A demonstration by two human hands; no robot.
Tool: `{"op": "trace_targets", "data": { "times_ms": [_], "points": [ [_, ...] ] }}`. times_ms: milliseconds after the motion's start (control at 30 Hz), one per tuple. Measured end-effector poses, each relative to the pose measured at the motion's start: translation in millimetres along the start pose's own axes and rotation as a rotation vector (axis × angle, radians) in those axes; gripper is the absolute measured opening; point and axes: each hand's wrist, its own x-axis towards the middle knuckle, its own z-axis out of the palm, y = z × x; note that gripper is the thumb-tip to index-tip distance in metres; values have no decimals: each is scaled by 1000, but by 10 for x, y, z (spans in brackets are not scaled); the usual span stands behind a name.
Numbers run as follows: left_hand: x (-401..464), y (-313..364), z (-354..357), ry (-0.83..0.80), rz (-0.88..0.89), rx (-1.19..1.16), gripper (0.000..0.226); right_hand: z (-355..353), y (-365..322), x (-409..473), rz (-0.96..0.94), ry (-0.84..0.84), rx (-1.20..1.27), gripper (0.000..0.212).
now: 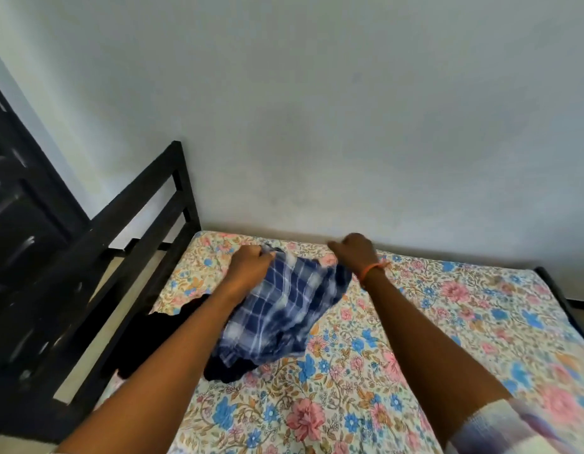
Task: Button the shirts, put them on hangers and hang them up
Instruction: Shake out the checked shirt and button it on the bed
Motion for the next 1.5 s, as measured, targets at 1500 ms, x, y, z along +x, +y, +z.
{"op": "trace_targets", "data": {
  "times_ms": [1500],
  "points": [
    [-2039, 107, 2552, 434, -351, -164, 25, -2156, 1240, -702, -262, -652, 1008, 40]
  ]
}}
